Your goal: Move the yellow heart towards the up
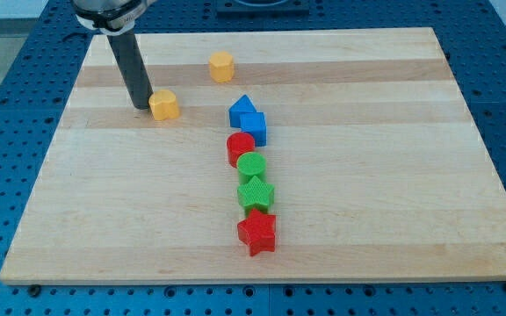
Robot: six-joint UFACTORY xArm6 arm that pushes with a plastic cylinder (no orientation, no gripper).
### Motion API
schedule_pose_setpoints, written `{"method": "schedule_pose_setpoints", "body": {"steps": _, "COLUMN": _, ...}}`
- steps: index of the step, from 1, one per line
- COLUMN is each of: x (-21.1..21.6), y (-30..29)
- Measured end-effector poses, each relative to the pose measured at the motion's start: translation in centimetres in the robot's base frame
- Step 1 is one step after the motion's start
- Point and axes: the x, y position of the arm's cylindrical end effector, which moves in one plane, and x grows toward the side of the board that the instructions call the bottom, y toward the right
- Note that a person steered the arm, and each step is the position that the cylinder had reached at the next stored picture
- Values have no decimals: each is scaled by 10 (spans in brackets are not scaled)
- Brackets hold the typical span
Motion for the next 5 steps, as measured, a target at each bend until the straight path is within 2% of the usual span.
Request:
{"method": "schedule_pose_setpoints", "body": {"steps": 3, "x": 41, "y": -8}}
{"method": "schedule_pose_setpoints", "body": {"steps": 5, "x": 45, "y": -3}}
